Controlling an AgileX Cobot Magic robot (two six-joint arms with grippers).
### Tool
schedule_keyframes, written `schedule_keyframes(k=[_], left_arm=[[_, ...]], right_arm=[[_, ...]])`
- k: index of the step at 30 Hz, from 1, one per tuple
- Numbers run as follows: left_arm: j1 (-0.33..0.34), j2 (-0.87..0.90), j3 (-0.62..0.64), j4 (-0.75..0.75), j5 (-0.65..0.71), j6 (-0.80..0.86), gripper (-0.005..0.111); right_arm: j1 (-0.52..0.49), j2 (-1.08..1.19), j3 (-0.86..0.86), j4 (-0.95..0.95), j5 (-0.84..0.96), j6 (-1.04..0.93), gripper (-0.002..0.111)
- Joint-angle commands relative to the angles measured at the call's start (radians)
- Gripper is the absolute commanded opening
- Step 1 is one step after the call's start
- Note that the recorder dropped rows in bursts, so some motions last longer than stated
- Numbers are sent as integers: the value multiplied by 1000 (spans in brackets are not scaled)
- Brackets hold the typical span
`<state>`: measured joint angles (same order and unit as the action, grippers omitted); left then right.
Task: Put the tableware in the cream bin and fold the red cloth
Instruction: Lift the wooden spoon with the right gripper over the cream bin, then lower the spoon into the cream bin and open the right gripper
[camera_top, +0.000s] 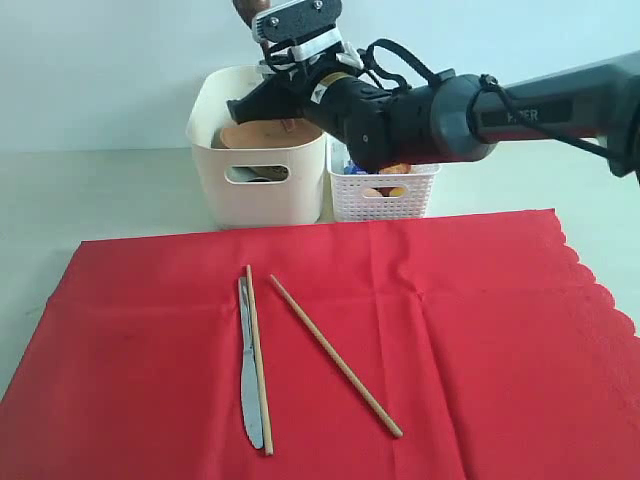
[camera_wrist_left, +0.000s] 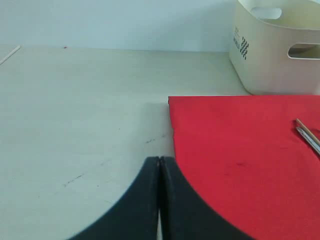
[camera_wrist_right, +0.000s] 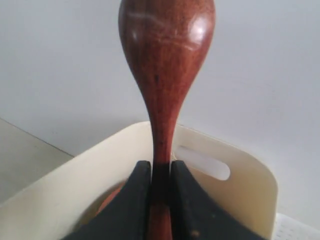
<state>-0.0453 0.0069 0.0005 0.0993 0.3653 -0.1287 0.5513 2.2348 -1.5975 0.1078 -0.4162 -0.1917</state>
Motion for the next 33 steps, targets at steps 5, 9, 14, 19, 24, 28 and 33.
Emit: schedule_keyframes(k=[5,9,14,19,24,28,33], left_arm=[[1,-7,0,2,-8,2,0],[1,-7,0,2,-8,2,0],[1,-7,0,2,-8,2,0],[1,-7,0,2,-8,2,0],[1,-7,0,2,-8,2,0],[1,-7,0,2,-8,2,0],[1,-7,0,2,-8,2,0]], right_arm=[[-16,50,-10,56,-9,-5,0],[-16,50,-10,56,41,-5,7],[-16,41,-14,56,95,-5,30],[-16,-6,-14,54,168,-7,44],[-16,-69,-14,51,282,-9,44],[-16,-132,-14,51,410,-9,44],[-16,-229,-14,51,652,-9,44]])
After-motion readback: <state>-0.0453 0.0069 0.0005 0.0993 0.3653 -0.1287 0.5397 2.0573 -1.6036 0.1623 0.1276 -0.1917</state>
